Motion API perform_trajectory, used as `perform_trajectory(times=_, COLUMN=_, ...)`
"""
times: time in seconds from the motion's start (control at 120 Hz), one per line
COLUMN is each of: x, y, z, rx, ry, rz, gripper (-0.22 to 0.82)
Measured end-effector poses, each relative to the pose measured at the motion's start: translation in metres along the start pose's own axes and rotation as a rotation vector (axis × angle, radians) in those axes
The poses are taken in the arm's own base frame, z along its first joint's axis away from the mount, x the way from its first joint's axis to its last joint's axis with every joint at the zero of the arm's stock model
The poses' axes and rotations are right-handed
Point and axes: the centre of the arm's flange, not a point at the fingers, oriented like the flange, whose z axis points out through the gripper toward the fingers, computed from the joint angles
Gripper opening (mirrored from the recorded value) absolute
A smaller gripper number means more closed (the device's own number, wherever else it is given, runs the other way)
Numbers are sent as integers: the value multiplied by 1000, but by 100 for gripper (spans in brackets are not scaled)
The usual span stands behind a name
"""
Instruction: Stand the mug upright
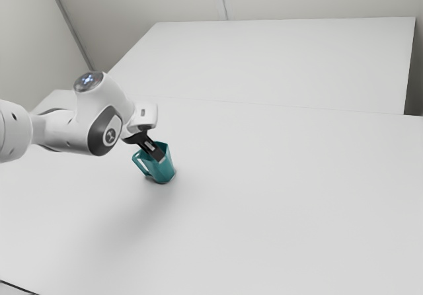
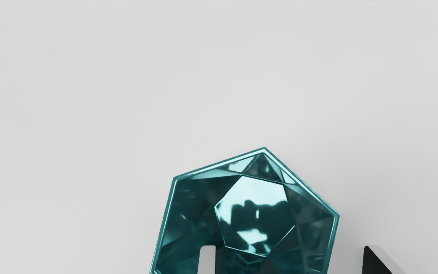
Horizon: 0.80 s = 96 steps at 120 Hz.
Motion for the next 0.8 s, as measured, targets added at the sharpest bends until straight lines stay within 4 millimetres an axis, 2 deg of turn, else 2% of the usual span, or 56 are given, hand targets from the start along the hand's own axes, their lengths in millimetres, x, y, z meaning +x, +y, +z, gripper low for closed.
perform_trajectory(times=0.1, x=4, y=2, z=-8, rx=9, ry=8, rz=8, gripper=38)
perform_trajectory(times=0.208, x=18, y=-3, z=-26, rx=25, ry=32, rz=10, gripper=39)
perform_trajectory(times=0.408, x=70, y=-16, z=-87, rx=19, ry=59, rz=5, gripper=43)
perform_trajectory(times=0.617, x=125, y=-34, z=-152, rx=-25, ry=-34, rz=-28, gripper=52)
perform_trajectory(times=0.708, x=149, y=-37, z=-162, rx=-59, ry=-106, rz=-54, gripper=55)
perform_trajectory(times=0.8, x=166, y=-37, z=-159, rx=-100, ry=-182, rz=-83, gripper=57)
